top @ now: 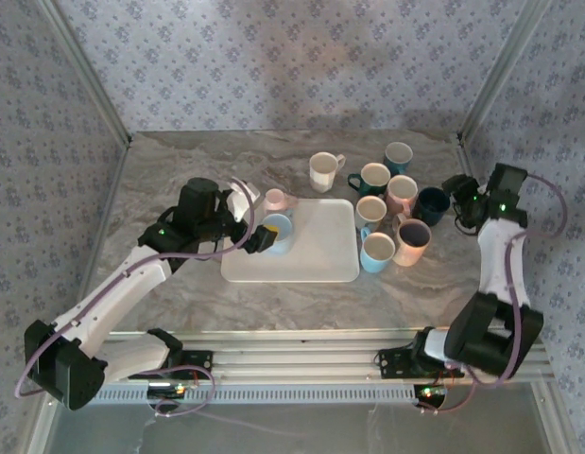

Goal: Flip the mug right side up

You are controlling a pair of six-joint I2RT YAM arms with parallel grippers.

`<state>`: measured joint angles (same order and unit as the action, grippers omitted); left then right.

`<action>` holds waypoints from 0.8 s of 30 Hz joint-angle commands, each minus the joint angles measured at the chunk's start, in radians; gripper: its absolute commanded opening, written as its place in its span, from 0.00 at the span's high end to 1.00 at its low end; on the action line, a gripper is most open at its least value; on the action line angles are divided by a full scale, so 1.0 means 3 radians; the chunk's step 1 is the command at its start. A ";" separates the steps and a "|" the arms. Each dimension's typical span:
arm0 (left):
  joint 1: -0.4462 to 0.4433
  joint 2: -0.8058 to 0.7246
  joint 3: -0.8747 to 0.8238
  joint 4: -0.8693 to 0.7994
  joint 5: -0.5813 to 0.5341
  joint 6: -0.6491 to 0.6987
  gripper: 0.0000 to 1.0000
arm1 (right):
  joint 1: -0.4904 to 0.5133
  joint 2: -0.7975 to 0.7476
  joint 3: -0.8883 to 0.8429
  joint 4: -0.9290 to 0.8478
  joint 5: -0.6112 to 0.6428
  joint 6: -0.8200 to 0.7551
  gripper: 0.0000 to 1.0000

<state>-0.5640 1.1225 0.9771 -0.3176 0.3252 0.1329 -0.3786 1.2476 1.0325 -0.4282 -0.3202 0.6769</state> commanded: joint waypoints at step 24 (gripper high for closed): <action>0.0520 0.0773 0.0092 -0.0602 0.0301 -0.1748 0.00 | 0.2863 0.0126 -0.0365 0.0479 -0.0466 -0.0604 0.26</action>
<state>-0.4500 1.3563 1.0180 -0.5220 0.2775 -0.2543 0.4210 1.2110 0.8764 -0.2684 -0.4862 0.3691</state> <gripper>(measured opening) 0.997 0.738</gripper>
